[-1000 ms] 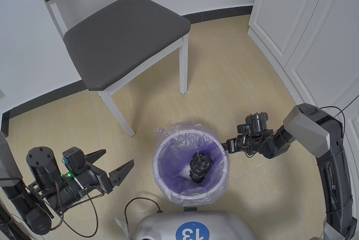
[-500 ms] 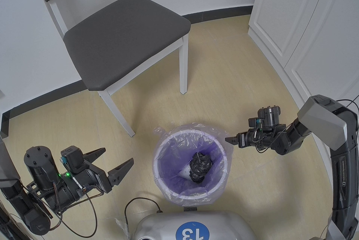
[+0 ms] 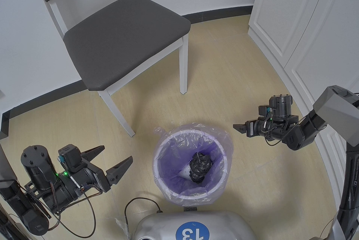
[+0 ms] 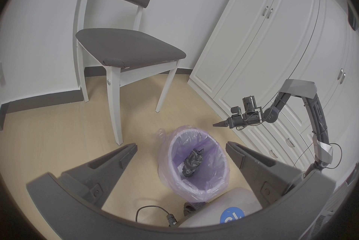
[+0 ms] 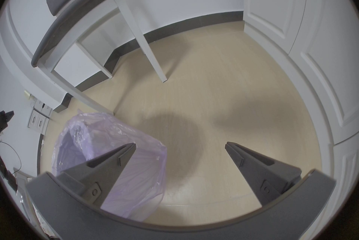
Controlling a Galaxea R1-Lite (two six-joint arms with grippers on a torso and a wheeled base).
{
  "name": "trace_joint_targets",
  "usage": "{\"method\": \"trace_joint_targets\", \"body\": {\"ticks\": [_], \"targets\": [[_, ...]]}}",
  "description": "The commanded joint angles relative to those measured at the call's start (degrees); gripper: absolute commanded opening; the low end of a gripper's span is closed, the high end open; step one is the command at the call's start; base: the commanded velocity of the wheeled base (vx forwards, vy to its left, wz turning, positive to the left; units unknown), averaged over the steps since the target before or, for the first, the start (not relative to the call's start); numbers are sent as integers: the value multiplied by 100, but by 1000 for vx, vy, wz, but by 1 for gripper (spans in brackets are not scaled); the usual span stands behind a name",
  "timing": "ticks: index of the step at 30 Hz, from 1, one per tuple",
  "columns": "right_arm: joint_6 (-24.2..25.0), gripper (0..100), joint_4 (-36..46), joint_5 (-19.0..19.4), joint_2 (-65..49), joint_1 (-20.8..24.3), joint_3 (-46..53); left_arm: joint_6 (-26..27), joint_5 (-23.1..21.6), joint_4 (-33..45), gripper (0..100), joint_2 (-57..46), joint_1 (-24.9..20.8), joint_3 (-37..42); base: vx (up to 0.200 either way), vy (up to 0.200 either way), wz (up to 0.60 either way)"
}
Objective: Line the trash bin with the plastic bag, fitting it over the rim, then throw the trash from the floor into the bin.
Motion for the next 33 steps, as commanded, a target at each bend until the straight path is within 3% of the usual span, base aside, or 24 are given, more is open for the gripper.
{"method": "trace_joint_targets", "body": {"ticks": [1, 9, 17, 22, 23, 29, 32, 33], "targets": [[-73, 100, -64, -212, -515, 3, 342, 31, 31, -102, 100, -58, 2, 13, 0, 0, 0], [-645, 100, -1136, -599, -1130, 91, 1546, 31, 49, -102, 100, -49, 28, 22, 0, 0, 0], [-1032, 100, -1541, -1038, -1613, 153, 2741, 31, 75, -102, 100, 39, 90, 101, 0, 0, 0], [-1119, 100, -2376, -1073, -1631, 126, 3541, 23, 295, -102, 100, 179, 81, 101, 0, 0, 0], [-1137, 100, -2956, -1143, -1587, 135, 3901, 31, 365, -102, 100, 249, 72, 101, 0, 0, 0], [-1269, 100, -4160, -1548, -1315, 197, 4604, 31, 717, -102, 100, 548, 64, 5, 0, 0, 0], [-1708, 100, -4828, -1592, -1077, 197, 4947, 207, 1314, -102, 100, 909, 64, -215, 0, 0, 0], [-1708, 100, -4828, -1592, -1077, 197, 4947, 207, 1314, -102, 100, 909, 64, -215, 0, 0, 0]]}}
